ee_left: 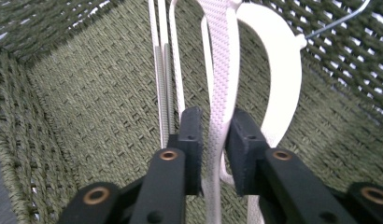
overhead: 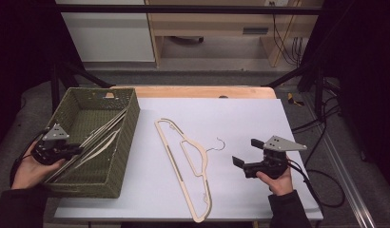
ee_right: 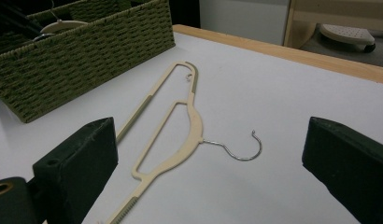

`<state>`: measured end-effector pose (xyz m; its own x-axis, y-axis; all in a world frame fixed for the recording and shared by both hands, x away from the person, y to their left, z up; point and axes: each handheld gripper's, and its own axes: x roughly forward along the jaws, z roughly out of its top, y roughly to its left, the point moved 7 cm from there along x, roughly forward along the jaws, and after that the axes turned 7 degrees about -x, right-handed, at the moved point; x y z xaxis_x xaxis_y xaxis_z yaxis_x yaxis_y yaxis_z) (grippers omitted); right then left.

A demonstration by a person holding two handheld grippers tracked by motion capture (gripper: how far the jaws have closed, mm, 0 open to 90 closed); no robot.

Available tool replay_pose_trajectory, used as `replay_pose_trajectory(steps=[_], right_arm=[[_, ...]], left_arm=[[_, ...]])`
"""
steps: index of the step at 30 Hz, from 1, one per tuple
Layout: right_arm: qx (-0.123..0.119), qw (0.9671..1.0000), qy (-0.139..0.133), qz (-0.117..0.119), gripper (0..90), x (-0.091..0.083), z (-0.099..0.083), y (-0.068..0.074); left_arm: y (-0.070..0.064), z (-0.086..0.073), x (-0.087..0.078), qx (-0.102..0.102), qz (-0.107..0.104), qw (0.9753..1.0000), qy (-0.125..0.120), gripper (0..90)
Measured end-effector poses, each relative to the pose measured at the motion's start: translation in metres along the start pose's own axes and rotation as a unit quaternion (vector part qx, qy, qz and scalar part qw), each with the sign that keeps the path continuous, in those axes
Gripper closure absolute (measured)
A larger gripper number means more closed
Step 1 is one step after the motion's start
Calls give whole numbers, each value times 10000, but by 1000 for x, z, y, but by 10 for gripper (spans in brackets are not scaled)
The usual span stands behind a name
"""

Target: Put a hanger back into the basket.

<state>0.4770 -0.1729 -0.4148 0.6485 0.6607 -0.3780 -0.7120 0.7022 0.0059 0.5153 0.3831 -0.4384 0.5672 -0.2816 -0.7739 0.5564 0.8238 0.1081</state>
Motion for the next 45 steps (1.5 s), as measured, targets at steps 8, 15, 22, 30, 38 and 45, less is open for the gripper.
replay_pose_trajectory(steps=[8, 15, 22, 30, 38, 45], right_arm=[[27, 10000, -51, 3, 41, -3, 2, 0], [17, 10000, -54, 6, 41, -3, 2, 0], [6, 10000, -79, 0, 41, -4, 3, 0], [11, 10000, -93, -2, 40, -4, 3, 1], [45, 10000, -74, -1, 39, -4, 2, 1], [47, 10000, -50, 2, 38, -3, 2, 3]], left_arm=[[-7, 0, 7, 51, -105, 9995, 303, 647], [-15, 2, 6, 223, -136, 9988, 404, 531], [-20, 15, -10, 209, -149, 9997, -4, 459], [-43, 46, -35, -226, -327, 9943, -987, 351], [-81, 78, -45, -485, -682, 9770, -1961, 250], [-124, 97, -46, -575, -1015, 9594, -2567, 120]])
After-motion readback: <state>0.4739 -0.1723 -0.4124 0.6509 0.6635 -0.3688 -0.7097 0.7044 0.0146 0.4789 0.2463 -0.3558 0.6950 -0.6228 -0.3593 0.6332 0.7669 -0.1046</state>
